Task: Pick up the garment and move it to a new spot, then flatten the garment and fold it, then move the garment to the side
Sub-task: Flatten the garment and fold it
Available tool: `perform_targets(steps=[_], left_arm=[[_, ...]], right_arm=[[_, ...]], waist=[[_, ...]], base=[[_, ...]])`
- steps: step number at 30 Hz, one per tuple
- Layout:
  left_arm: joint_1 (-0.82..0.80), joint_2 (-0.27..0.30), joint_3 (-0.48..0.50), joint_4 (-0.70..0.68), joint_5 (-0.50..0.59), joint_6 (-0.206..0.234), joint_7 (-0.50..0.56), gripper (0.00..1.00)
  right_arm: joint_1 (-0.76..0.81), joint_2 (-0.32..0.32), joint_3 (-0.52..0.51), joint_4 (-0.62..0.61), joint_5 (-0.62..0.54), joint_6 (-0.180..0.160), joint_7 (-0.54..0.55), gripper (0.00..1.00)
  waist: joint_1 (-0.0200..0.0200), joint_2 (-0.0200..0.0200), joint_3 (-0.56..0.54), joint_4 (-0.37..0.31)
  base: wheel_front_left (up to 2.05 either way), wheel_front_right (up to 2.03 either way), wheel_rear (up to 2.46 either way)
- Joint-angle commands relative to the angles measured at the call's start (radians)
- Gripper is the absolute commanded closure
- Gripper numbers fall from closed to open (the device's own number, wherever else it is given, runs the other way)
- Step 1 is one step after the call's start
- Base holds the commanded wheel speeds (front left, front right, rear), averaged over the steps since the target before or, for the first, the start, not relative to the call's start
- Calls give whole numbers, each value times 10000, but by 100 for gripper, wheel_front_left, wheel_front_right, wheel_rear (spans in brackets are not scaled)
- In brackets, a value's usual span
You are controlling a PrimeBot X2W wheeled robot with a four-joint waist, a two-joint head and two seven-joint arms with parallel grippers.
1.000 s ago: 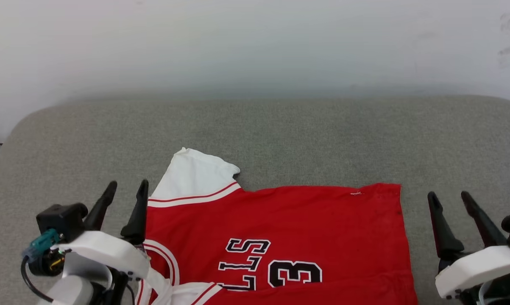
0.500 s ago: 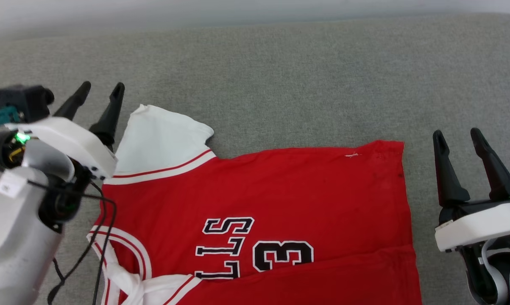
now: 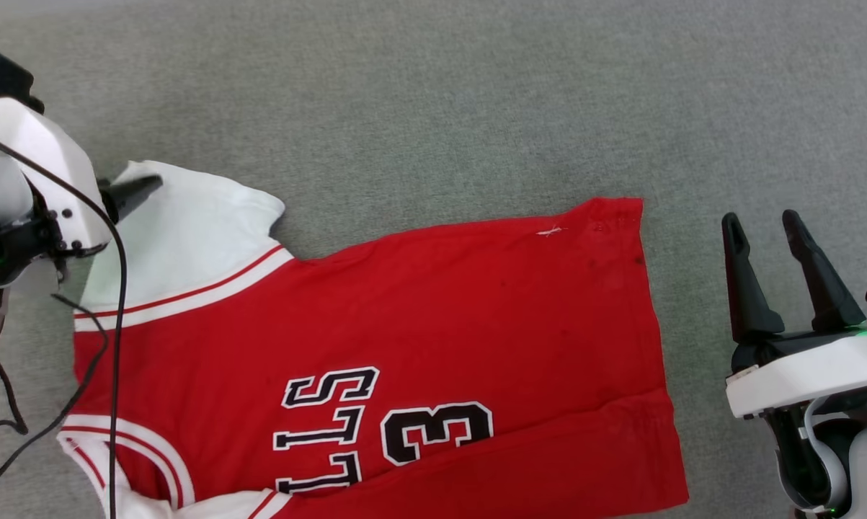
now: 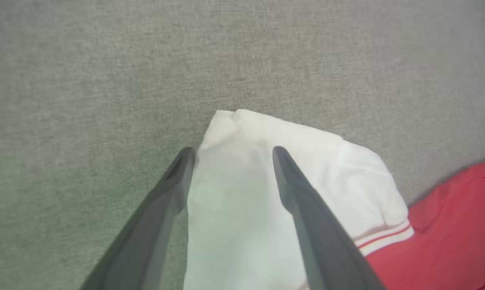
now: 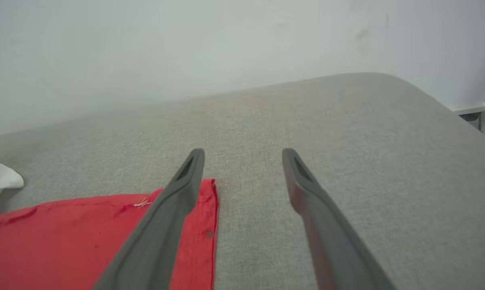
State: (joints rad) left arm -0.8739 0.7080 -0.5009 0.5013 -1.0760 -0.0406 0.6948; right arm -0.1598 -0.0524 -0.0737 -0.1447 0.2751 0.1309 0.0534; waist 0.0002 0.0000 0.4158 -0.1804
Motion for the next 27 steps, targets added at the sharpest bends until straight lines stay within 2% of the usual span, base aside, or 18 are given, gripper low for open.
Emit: perform_targets(steps=[1, 6, 10, 11, 12, 13, 17, 20, 27], left_arm=[[-74, 29, -71, 49, 39, 75, 150, 0], [122, 93, -474, 410, 220, 306, 745, 0], [642, -277, -989, 782, -11, 233, 1667, 0], [788, -439, -1033, 881, -202, 242, 1905, 38], [888, -584, -1074, 941, -289, 272, 2069, 65], [953, -685, -1126, 982, -363, 250, 2183, 100], [976, -1009, -1159, 976, -414, 36, 1915, 100], [758, -963, -1090, 989, -248, -66, 1468, 100], [-72, -1068, -565, 893, -199, -235, 381, 100]], right_arm=[[-141, 32, 6, 47, 76, -4, -52, 0], [-237, 34, 94, 254, 272, -4, -214, 0], [-275, 33, 14, 375, 338, -4, -255, 0], [-284, 34, -3, 408, 360, -4, -219, 0], [-295, 34, -27, 430, 389, -4, -195, 0], [-291, 34, -54, 459, 411, -4, -122, 0], [-308, 34, -101, 575, 553, -4, 154, 0], [-374, 35, -107, 769, 699, -4, 612, 0], [-1019, -327, -224, 1756, 1132, -4, 2859, 0]], waist=[[-2, 0, 136, -120], [-2, 0, 457, -291], [-2, 0, 591, -336], [-2, 0, 611, -339], [-2, 0, 626, -341], [-2, 0, 642, -333], [-2, 0, 638, -237], [-2, 0, 518, -128], [-2, 0, 72, 268]], base=[[0, 0, 0], [0, 0, 0], [0, 0, 0], [0, 0, 0], [0, 0, 0], [0, 0, 0], [0, 0, 0], [0, 0, 0], [0, 0, 0]])
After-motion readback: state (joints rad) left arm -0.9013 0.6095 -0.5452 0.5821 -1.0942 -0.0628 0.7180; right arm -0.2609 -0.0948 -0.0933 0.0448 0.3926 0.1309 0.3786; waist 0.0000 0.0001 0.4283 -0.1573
